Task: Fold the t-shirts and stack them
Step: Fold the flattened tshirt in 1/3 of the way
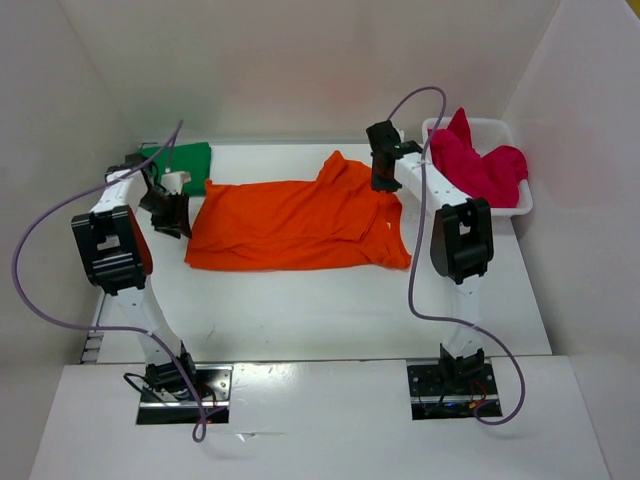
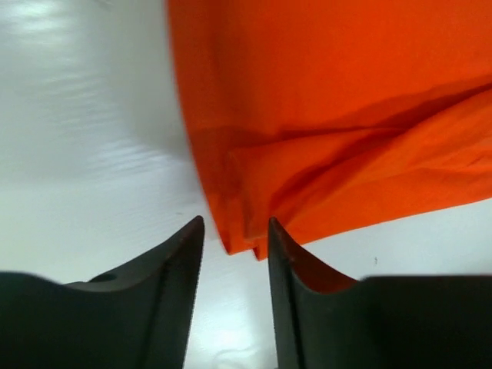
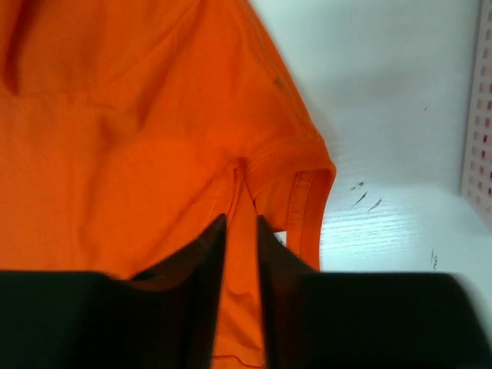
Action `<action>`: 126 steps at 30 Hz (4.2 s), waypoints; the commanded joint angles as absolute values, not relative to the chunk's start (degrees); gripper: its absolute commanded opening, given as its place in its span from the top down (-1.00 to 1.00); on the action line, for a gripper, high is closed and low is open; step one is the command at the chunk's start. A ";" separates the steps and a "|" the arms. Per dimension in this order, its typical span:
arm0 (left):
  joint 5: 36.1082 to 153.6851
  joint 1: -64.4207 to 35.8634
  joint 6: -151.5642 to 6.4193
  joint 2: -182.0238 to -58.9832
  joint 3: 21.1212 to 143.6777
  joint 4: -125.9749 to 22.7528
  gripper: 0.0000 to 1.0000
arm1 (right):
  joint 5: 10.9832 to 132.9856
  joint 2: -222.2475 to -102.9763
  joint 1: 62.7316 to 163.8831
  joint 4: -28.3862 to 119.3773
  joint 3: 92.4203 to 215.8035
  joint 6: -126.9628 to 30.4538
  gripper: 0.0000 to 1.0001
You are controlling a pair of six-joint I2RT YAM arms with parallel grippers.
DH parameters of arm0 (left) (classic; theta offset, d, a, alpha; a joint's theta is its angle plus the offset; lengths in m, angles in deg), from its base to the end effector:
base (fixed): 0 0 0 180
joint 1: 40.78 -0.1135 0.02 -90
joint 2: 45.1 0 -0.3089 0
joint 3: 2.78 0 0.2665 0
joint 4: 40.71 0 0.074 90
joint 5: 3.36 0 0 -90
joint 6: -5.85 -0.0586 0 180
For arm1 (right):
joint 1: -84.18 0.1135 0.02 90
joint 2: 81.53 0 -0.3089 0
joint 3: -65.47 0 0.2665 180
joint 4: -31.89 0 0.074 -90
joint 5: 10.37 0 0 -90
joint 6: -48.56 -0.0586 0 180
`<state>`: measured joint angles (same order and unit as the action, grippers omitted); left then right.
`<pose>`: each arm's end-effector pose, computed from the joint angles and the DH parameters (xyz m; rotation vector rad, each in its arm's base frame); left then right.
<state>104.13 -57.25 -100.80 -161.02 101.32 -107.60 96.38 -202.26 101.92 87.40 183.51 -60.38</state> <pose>0.4282 0.1082 0.2094 0.0478 2.8475 -0.3396 0.4934 0.1401 0.2559 0.1323 2.5228 -0.1265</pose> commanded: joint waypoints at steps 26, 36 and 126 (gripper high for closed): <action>107.55 -58.45 -104.11 -149.06 81.86 -99.60 -0.93 | 88.24 -170.73 99.39 81.30 135.88 -82.30 -0.57; 107.55 -57.92 -100.24 -154.26 81.86 -94.41 -0.73 | 87.10 -176.62 95.61 75.67 134.73 -82.31 -0.26; 79.96 -46.84 -111.22 -141.26 84.40 -94.67 -0.80 | 87.36 -165.02 100.70 99.04 133.06 -88.02 0.67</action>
